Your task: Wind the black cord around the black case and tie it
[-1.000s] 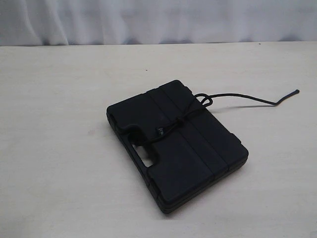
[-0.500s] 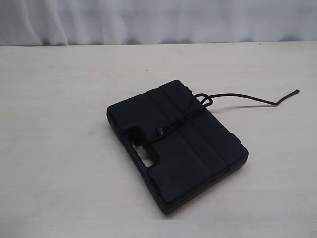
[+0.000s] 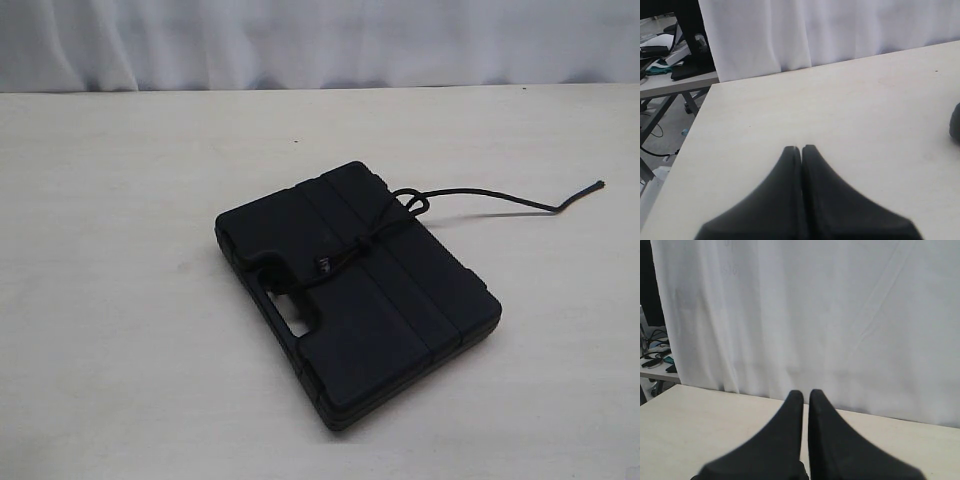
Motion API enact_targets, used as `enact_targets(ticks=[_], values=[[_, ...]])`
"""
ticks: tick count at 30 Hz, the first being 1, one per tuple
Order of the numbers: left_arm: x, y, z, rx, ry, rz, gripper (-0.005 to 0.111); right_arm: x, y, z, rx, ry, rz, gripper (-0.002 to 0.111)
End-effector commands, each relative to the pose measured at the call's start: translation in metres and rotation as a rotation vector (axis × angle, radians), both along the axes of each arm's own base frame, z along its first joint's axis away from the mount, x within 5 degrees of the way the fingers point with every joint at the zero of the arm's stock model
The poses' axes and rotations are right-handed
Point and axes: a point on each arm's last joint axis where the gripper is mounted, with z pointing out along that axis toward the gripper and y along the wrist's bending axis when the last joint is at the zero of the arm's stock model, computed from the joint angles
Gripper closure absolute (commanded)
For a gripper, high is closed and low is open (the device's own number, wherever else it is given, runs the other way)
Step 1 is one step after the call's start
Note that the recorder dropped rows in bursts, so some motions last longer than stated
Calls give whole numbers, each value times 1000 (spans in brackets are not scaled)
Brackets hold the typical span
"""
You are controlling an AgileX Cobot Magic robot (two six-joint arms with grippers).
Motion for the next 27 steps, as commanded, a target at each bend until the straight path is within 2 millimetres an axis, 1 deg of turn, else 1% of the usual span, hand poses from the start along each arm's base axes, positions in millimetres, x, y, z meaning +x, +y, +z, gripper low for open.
enact_targets(ticks=[1, 7, 10, 13, 15, 18, 20, 21, 22, 23, 27], values=[[0, 0, -1, -12, -2, 4, 107, -1, 0, 0, 3, -1, 0, 104], [0, 0, -1, -12, -2, 4, 107, -4, -1, 0, -5, -10, -27, 104], [0, 0, -1, -12, -2, 4, 107, -12, 0, 0, -10, -32, -24, 104], [0, 0, -1, -12, -2, 4, 107, -24, 1, 6, -9, -82, -21, 104], [0, 0, -1, -12, -2, 4, 107, -38, 3, 13, -6, -144, 6, 104], [0, 0, -1, -12, -2, 4, 107, -55, 4, 16, -10, -210, 9, 104], [0, 0, -1, -12, -2, 4, 107, -68, 4, 14, -14, -255, 6, 104], [0, 0, -1, -12, -2, 4, 107, -81, 3, 12, -16, -300, -10, 104], [0, 0, -1, -12, -2, 4, 107, -88, 3, 11, -16, -327, -21, 104], [0, 0, -1, -12, -2, 4, 107, -101, 2, 8, -16, -372, -30, 104], [0, 0, -1, -12, -2, 4, 107, -123, 2, 6, -15, -467, -46, 104]])
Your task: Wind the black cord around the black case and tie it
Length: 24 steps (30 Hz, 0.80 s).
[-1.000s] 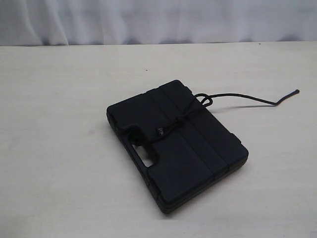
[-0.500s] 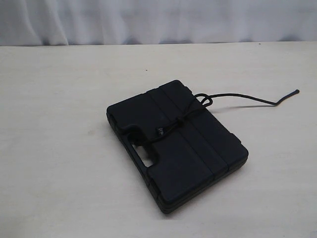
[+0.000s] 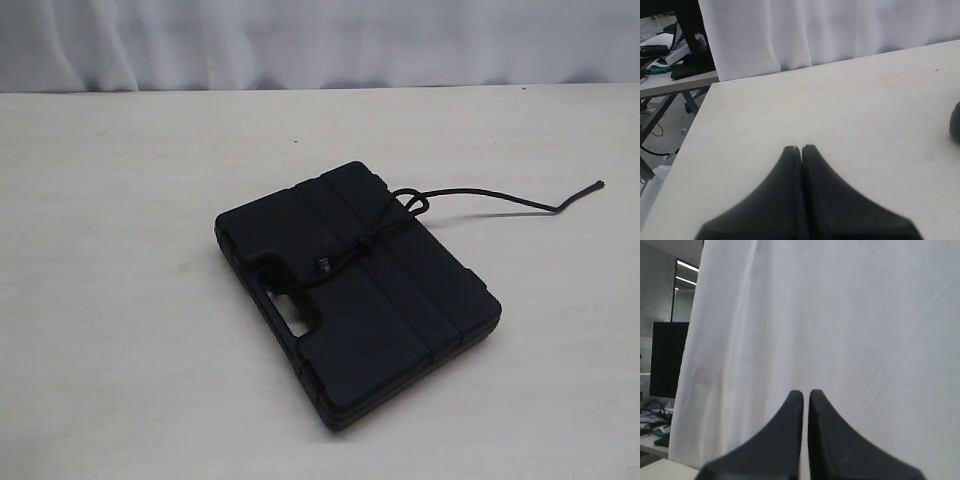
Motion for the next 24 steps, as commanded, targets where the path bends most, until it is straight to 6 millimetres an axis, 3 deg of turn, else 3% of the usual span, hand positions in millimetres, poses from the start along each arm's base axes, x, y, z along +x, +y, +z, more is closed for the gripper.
enact_targets(ticks=[1, 8, 12, 16, 19, 24], values=[[0, 0, 0, -12, -4, 2, 107, -20, -1, -3, -1, -84, -15, 104], [0, 0, 0, 1, -7, 3, 107, -26, -2, -3, 2, -110, 9, 104], [0, 0, 0, 1, -7, 3, 107, -32, -4, -15, -148, -77, -53, 104], [0, 0, 0, 1, -7, 3, 107, -18, -23, -32, 81, 83, -192, 104], [0, 0, 0, 1, -7, 3, 107, -8, -34, -47, 209, 36, -280, 104], [0, 0, 0, 1, -7, 3, 107, 0, -34, -67, 146, 42, -313, 104]])
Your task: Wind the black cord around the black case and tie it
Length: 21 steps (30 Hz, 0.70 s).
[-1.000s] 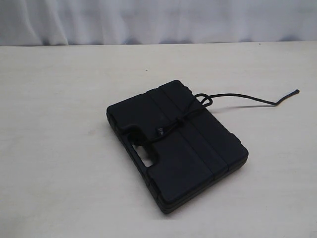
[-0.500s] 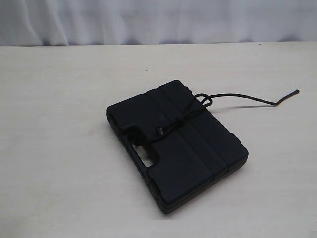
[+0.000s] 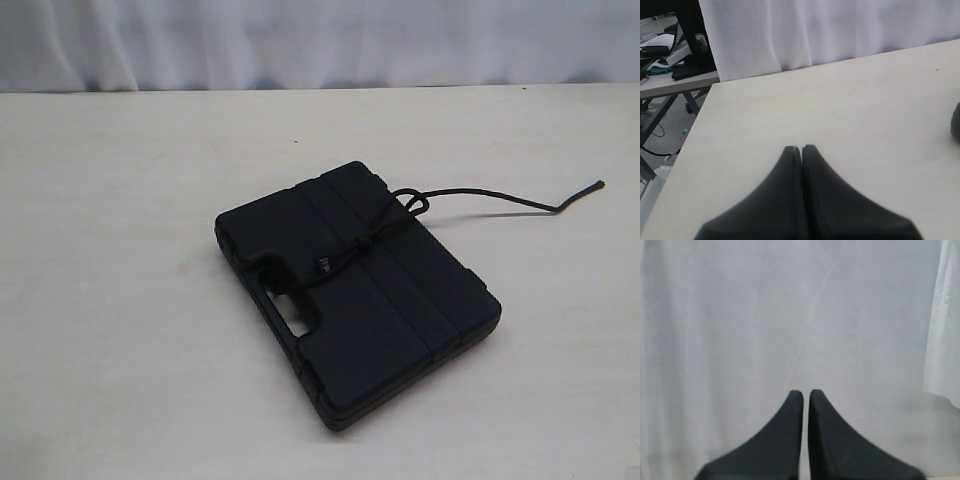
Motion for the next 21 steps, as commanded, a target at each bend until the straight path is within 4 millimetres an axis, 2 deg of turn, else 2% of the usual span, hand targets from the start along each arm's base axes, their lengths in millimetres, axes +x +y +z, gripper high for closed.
enact_targets(ticks=[1, 4, 10, 16, 21], values=[[0, 0, 0, -1, -8, 3, 107, 5, 0, -14, -33, 7, -13, 104], [0, 0, 0, -1, -8, 3, 107, 8, 0, -24, -71, 13, -31, 104], [0, 0, 0, -1, -8, 3, 107, 17, 2, -58, -213, 57, -48, 104], [0, 0, -1, -2, -1, 3, 107, 19, 4, -68, -345, 150, -56, 104], [0, 0, -1, -2, 1, 4, 107, 20, 2, -79, -293, 278, -36, 104]])
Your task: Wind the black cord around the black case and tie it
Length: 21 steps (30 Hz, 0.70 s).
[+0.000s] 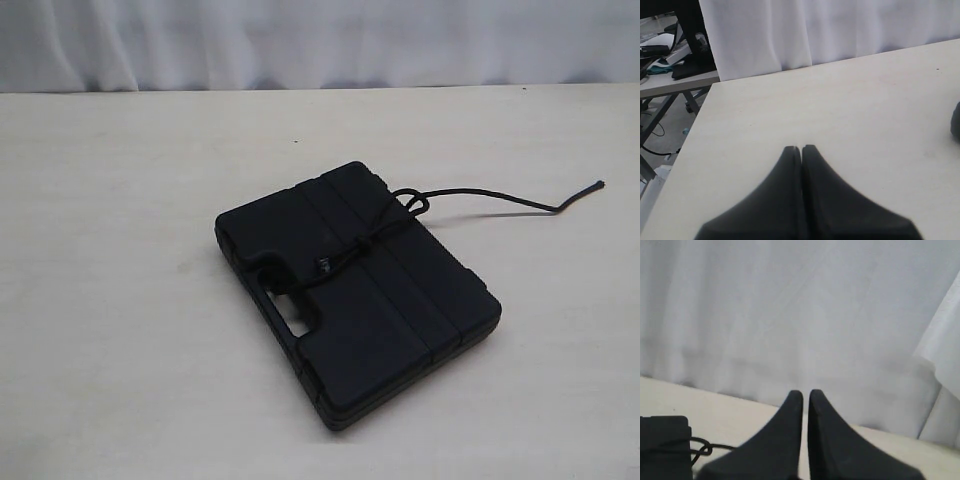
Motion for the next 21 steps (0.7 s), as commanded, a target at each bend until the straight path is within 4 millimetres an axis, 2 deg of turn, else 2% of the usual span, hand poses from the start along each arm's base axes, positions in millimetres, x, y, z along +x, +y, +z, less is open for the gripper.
enact_targets(ticks=[1, 5, 10, 21], values=[[0, 0, -1, -3, -1, 3, 107, 1, 0, -12, 37, 118, 15, 104], [0, 0, -1, -3, -1, 3, 107, 0, 3, -19, 25, 204, 80, 104], [0, 0, -1, -3, -1, 3, 107, -2, 1, -35, 73, 381, 57, 104], [0, 0, -1, -3, -1, 3, 107, -2, 1, -37, 94, 402, 52, 104]])
